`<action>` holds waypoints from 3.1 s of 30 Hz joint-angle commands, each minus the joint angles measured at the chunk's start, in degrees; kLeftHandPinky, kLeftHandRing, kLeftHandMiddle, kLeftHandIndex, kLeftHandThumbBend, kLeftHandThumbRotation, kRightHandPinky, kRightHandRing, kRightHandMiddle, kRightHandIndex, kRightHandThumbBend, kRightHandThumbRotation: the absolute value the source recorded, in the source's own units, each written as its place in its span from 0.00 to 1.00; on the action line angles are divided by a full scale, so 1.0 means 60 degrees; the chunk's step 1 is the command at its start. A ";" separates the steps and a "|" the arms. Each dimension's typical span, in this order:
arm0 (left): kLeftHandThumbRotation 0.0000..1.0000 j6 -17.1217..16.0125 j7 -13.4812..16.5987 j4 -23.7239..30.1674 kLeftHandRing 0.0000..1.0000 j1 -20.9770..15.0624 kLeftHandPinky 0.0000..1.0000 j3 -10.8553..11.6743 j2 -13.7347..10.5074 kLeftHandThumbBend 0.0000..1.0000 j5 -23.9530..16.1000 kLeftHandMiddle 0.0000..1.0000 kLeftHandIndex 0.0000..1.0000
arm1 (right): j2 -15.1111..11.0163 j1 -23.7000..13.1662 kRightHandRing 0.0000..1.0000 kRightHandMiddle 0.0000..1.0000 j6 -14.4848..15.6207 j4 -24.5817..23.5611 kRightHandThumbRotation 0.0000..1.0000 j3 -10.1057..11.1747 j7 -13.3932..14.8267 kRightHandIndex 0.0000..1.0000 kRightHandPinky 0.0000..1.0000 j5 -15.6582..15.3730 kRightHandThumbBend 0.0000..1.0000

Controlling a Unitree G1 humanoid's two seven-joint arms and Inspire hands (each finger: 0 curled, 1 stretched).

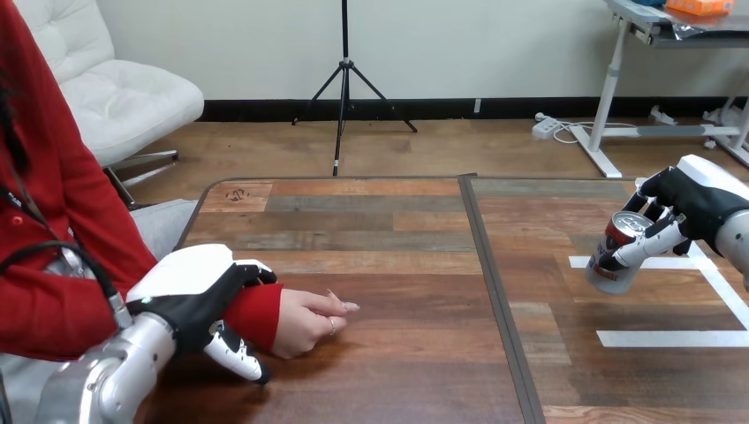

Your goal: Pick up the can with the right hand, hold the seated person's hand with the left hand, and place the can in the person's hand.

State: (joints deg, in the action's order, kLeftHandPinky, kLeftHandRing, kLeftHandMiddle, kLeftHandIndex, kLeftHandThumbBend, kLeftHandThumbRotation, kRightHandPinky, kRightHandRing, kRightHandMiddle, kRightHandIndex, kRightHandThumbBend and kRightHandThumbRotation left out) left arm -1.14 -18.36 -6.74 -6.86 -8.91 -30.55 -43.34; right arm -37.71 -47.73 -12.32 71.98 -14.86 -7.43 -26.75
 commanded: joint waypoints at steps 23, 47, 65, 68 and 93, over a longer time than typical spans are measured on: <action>0.00 0.0419 0.0786 -0.0658 0.71 -0.1301 0.64 -0.0703 -0.0147 0.95 -0.0582 0.74 0.73 | -0.0031 -0.0965 0.38 0.45 -0.0392 -0.0372 0.00 0.0298 0.0258 0.49 0.33 0.0248 0.79; 0.00 0.0560 0.0986 -0.1595 0.59 -0.1857 0.52 -0.1231 0.0038 0.88 -0.0457 0.62 0.61 | 0.0014 -0.0932 0.36 0.43 -0.0385 -0.0450 0.00 0.0324 0.0247 0.48 0.32 0.0331 0.78; 0.00 0.0758 0.0821 -0.2042 0.45 -0.2159 0.40 -0.1356 0.0284 0.86 -0.0007 0.51 0.51 | -0.0056 -0.0937 0.36 0.43 -0.0478 -0.0435 0.00 0.0292 0.0223 0.47 0.31 0.0425 0.78; 0.00 0.0746 0.0833 -0.2100 0.44 -0.2187 0.38 -0.1357 0.0331 0.85 0.0104 0.50 0.49 | -0.0074 -0.0941 0.37 0.43 -0.0498 -0.0441 0.00 0.0285 0.0175 0.48 0.32 0.0424 0.78; 0.00 0.0450 0.1386 -0.2547 0.35 -0.2290 0.29 -0.1590 0.0585 0.78 0.0176 0.42 0.40 | -0.0022 -0.0843 0.37 0.42 -0.0622 -0.0458 0.00 0.0301 0.0286 0.46 0.34 0.0451 0.78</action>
State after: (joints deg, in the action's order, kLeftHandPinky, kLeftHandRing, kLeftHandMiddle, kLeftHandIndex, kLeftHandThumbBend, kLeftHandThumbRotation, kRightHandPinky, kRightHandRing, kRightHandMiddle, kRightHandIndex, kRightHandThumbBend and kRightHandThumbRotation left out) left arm 2.33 -11.27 -20.66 -17.02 -17.21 -28.10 -42.34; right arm -37.71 -47.73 -14.58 71.97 -14.77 -7.42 -25.18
